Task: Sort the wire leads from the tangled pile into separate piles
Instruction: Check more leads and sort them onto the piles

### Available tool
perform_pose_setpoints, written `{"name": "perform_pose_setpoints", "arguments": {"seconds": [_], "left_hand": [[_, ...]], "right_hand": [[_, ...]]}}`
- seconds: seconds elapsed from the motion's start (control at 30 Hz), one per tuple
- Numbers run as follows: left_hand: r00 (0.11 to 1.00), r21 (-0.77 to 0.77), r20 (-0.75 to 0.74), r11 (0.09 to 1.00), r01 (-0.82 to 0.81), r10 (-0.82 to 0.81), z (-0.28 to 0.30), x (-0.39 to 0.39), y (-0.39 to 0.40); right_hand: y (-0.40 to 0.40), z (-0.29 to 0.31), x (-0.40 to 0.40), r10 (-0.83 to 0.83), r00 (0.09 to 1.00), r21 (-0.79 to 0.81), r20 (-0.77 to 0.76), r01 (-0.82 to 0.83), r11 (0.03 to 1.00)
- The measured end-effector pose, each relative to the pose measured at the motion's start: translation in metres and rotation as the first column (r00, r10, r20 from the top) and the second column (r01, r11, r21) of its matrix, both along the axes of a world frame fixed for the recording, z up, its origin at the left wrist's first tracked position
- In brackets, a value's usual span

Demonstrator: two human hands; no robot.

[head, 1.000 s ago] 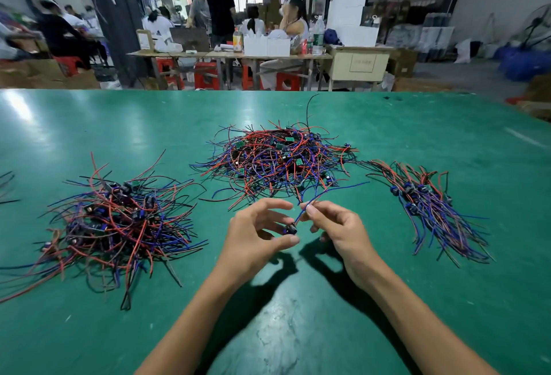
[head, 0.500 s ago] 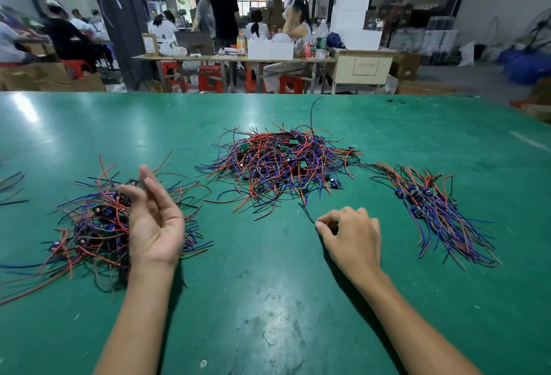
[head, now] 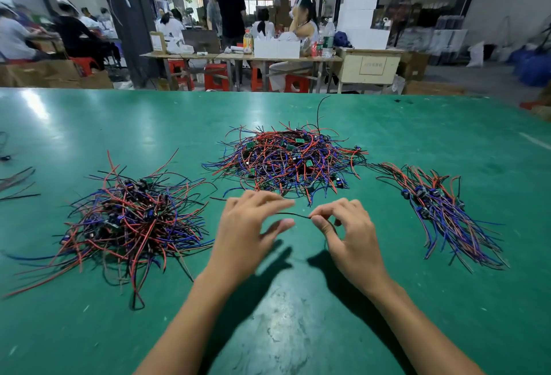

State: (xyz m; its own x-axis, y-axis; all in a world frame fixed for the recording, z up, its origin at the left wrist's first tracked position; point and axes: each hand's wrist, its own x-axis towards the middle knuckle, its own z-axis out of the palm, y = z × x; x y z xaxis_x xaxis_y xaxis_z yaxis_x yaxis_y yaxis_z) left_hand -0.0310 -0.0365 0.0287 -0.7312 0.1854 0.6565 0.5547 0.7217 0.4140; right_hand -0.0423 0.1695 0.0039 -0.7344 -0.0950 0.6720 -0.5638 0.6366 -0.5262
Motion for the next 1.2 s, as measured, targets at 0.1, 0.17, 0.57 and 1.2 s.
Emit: {"name": "perform_pose_setpoints", "arguments": {"seconds": [0.1,0.17,0.57,1.2], "left_hand": [[0.999,-0.078,-0.017,0.996,0.035,-0.036,-0.005,0.002,0.008],[1.000,0.148,-0.002,0.989,0.001,-0.001,0.000,0.003,0.010],[0.912,0.890,-0.191,-0.455,0.005,-0.363,0.035,-0.001,-0.073],[0.970,0.232,0.243,0.969,-0.087,0.028,-0.002,-0.011,-0.006]], "right_hand": [[-0.003,0.003,0.007,0.049,0.998,-0.004,-0.032,-0.049,0.999],[-0.005,0.005,0.010,0.053,0.998,-0.089,-0.018,-0.054,0.995],[-0.083,0.023,-0.060,-0.058,0.926,0.312,0.373,-0.066,0.948],[-0.035,0.001,-0.026,-0.172,0.970,0.137,-0.174,0.197,0.971]]}}
